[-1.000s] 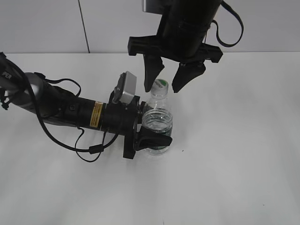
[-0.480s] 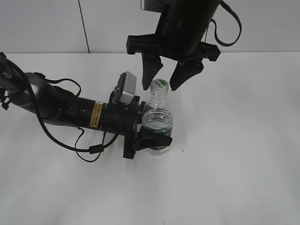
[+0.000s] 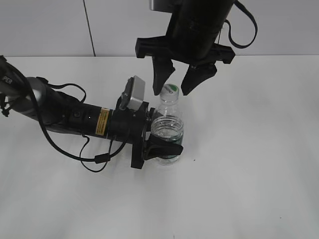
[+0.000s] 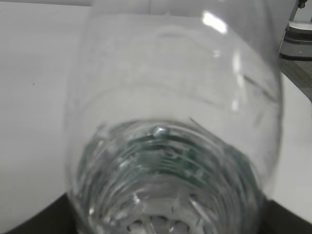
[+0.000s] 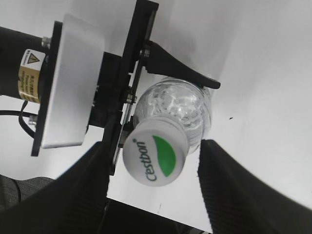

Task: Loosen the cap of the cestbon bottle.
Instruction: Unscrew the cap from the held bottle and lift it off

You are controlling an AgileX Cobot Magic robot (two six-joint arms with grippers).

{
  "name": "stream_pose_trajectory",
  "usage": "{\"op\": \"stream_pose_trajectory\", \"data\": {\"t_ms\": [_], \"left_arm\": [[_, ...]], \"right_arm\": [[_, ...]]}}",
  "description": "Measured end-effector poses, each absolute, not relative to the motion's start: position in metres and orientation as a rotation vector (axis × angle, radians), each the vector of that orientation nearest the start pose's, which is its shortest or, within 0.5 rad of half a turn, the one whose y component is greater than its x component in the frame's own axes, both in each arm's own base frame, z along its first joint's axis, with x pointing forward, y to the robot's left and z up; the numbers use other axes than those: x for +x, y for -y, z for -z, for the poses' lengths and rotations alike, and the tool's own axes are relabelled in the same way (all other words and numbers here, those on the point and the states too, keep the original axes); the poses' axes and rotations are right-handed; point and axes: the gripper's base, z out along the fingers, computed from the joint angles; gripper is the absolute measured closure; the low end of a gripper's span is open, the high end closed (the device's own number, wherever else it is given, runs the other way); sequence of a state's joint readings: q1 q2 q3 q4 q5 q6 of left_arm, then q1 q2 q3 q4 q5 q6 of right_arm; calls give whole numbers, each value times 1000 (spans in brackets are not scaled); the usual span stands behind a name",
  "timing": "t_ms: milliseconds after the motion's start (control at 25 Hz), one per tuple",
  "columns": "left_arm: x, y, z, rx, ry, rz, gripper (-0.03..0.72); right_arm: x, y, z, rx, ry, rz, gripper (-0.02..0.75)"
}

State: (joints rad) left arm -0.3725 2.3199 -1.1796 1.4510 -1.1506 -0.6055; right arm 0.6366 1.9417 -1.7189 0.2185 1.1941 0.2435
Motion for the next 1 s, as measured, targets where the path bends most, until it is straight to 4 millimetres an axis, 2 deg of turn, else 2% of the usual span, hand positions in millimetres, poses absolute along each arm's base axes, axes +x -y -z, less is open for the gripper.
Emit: {"op": "stream_pose_trajectory", "data": {"t_ms": [200, 720, 1000], "left_arm": [[334, 219, -69, 1442, -1454, 1124, 287], [334, 219, -69, 1442, -1454, 1124, 287], [334, 219, -69, 1442, -1454, 1124, 287]], "right_arm": [[320, -259, -274, -500, -2940, -442, 330], [322, -260, -272, -514, -2921, -440, 334], [324, -262, -265, -518, -2939, -430, 371]]}}
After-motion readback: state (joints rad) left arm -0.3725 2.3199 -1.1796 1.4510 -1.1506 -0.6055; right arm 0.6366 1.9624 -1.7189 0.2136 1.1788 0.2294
